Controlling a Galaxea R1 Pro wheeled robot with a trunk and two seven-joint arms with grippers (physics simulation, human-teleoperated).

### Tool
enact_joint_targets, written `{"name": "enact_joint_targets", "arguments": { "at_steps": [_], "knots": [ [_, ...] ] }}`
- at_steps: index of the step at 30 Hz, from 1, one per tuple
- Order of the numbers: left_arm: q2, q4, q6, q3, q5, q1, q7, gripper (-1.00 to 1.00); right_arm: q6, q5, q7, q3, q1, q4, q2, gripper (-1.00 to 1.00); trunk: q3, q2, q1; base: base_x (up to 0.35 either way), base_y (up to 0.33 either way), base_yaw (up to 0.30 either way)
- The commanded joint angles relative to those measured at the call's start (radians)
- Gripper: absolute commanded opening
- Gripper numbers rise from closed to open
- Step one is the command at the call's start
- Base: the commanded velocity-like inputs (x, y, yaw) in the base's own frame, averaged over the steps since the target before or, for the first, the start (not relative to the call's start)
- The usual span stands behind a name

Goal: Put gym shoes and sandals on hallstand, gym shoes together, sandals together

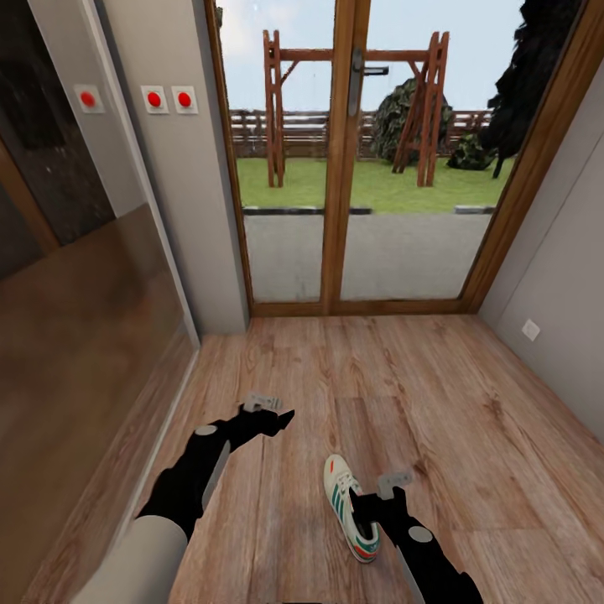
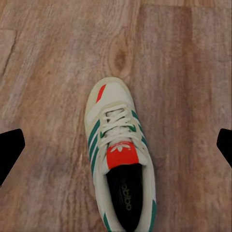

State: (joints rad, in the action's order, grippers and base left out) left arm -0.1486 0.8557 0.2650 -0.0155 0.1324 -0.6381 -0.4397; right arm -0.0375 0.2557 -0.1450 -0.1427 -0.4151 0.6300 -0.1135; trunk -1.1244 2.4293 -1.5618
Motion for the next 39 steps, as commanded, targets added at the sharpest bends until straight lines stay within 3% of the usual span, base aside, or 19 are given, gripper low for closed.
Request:
{"name": "enact_joint_targets", "arguments": {
  "at_steps": [1, 9, 10, 22, 34, 35, 39],
  "knots": [
    [-0.003, 0.002, 0.009, -0.002, 0.009, -0.001, -0.008, 1.00, -0.004, 0.010, -0.008, -0.009, -0.001, 0.000, -0.002, 1.00, -0.005, 0.008, -0.004, 0.000, 0.000, 0.000],
    [-0.015, 0.002, 0.025, -0.001, 0.009, -0.004, -0.041, 1.00, -0.006, 0.010, -0.007, -0.009, -0.001, -0.001, -0.002, 1.00, -0.041, 0.064, -0.034, 0.000, 0.000, 0.000],
    [-0.026, 0.003, 0.027, -0.001, 0.009, -0.005, -0.063, 1.00, -0.006, 0.010, -0.007, -0.009, -0.001, 0.000, -0.002, 1.00, -0.046, 0.071, -0.038, 0.000, 0.000, 0.000],
    [-0.026, 0.009, 0.078, 0.070, 0.007, -0.012, -0.082, 1.00, -0.004, 0.011, -0.007, -0.010, -0.001, 0.009, 0.000, 1.00, -0.111, 0.073, -0.044, 0.000, 0.000, 0.000],
    [-0.026, 0.012, 0.085, 0.075, 0.007, -0.012, -0.080, 1.00, -0.005, 0.012, -0.001, -0.009, -0.005, 0.085, -0.001, 1.00, -0.161, 0.076, -0.049, 0.000, 0.000, 0.000],
    [-0.026, 0.012, 0.085, 0.075, 0.007, -0.012, -0.080, 1.00, -0.004, 0.011, -0.001, -0.008, -0.044, 0.085, -0.001, 1.00, -0.165, 0.076, -0.049, 0.000, 0.000, 0.000],
    [-0.026, 0.011, 0.085, 0.074, 0.007, -0.012, -0.080, 1.00, -0.004, 0.012, -0.001, -0.008, -0.085, 0.081, -0.001, 1.00, -0.181, 0.077, -0.051, 0.000, 0.000, 0.000]
  ]
}}
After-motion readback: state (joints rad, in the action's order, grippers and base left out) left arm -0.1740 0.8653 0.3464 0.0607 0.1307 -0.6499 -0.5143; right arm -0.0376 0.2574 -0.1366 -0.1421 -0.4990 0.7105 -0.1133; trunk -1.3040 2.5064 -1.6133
